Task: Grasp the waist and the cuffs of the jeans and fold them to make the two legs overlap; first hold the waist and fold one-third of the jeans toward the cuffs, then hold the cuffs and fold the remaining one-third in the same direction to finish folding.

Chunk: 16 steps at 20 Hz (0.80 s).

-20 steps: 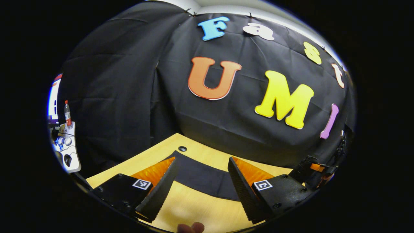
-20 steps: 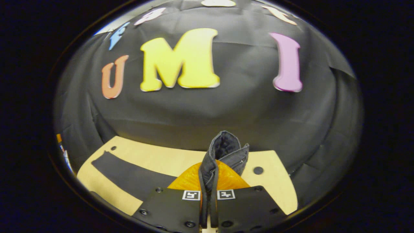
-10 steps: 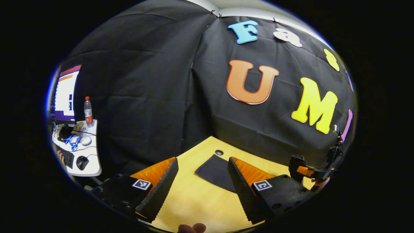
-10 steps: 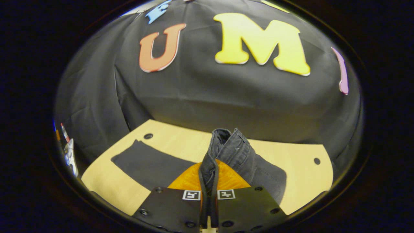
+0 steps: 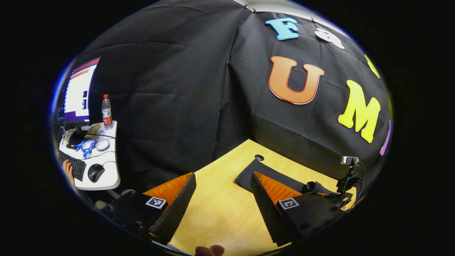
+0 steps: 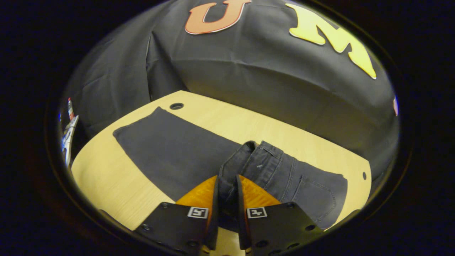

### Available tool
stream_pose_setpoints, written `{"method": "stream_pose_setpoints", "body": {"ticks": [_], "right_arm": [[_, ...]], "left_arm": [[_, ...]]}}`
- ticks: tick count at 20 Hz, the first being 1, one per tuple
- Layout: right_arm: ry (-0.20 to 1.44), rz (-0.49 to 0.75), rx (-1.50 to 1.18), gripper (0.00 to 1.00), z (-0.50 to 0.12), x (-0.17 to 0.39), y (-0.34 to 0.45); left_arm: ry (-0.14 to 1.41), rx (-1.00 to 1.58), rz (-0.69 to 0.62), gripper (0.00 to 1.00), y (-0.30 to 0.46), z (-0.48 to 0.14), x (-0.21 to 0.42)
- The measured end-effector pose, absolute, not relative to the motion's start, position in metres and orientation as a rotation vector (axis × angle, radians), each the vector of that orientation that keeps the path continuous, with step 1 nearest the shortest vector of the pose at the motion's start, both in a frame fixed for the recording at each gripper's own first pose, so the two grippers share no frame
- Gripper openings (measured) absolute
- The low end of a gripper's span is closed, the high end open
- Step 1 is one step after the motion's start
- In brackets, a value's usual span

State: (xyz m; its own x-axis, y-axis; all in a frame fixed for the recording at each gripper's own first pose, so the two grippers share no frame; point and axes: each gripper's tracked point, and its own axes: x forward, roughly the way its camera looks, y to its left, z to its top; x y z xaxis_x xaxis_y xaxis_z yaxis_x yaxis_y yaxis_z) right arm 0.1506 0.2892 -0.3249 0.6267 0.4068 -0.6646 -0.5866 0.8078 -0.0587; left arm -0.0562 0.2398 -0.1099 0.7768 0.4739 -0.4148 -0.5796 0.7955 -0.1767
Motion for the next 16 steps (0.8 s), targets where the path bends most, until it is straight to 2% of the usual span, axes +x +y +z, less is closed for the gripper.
{"method": "stream_pose_setpoints", "body": {"ticks": [1,5,6,9,11,13,16], "right_arm": [[0.669,0.587,-0.274,0.29,-0.318,0.149,0.292],[0.618,0.622,-0.200,0.89,-0.276,0.136,0.288],[0.601,0.625,-0.192,0.98,-0.260,0.132,0.280],[0.527,0.644,-0.207,0.98,-0.213,0.120,0.250],[0.487,0.653,-0.216,0.96,-0.187,0.111,0.228],[0.465,0.645,-0.226,0.96,-0.166,0.103,0.205],[0.435,0.605,-0.279,0.97,-0.143,0.093,0.164]], "left_arm": [[0.369,-0.315,0.577,0.99,0.240,-0.112,-0.053],[0.368,-0.324,0.569,0.99,0.248,-0.117,-0.035],[0.358,-0.302,0.564,0.99,0.251,-0.115,-0.028],[0.336,-0.154,0.570,0.99,0.272,-0.108,-0.005],[0.342,-0.174,0.542,0.99,0.275,-0.116,0.014],[0.381,-0.253,0.507,0.99,0.269,-0.130,0.033],[0.564,-0.535,0.472,0.99,0.243,-0.179,0.057]]}}
